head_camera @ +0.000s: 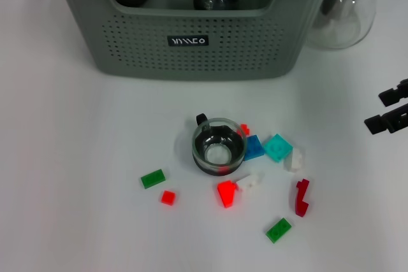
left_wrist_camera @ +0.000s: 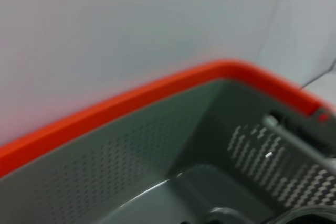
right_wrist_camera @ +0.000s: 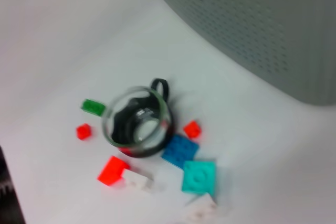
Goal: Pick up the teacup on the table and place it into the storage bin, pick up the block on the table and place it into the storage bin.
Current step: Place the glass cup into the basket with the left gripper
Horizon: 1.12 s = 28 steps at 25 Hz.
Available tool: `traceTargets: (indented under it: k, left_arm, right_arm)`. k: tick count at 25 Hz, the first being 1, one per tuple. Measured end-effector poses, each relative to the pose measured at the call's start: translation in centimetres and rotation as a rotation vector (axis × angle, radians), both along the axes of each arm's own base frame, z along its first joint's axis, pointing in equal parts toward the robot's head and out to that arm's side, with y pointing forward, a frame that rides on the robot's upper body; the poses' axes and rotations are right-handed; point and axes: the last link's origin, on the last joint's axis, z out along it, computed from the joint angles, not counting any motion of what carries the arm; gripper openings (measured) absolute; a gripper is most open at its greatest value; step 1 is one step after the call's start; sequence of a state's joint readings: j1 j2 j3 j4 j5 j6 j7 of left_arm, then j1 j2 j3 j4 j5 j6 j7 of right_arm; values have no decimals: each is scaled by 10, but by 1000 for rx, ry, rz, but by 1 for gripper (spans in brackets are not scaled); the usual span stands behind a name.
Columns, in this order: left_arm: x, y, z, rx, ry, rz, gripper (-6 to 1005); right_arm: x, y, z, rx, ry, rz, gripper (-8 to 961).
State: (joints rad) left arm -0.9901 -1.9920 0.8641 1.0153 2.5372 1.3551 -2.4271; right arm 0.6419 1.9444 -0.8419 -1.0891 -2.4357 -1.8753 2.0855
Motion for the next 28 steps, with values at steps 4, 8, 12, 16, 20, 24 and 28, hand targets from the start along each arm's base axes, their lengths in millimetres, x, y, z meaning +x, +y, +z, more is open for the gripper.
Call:
traceTargets:
  k: [4, 8, 12, 16, 20, 24, 28]
  left_arm:
    - [3, 13, -15, 20, 69, 11, 52]
    - [5, 18, -26, 39, 145, 23, 53]
    - [0, 20, -39, 48, 226, 37, 53]
    - [-6, 19, -50, 41, 258, 43, 52]
    - [-10, 18, -60, 37, 277, 38, 53]
    - [-15, 18, -70, 39, 306, 32, 53]
    - [-16, 17, -76, 42, 312, 24, 52]
  right_arm:
    - [0, 3, 3, 4, -31, -13, 916]
    - [0, 5, 5, 5, -50, -15, 916]
    - [1, 5, 4, 3, -58, -20, 916]
    - [3, 6, 3, 3, -58, -19, 916]
    - [4, 6, 2, 2, -62, -18, 916]
    - [4, 7, 1, 3, -63, -16, 916]
    - [4, 8, 1, 9, -65, -13, 916]
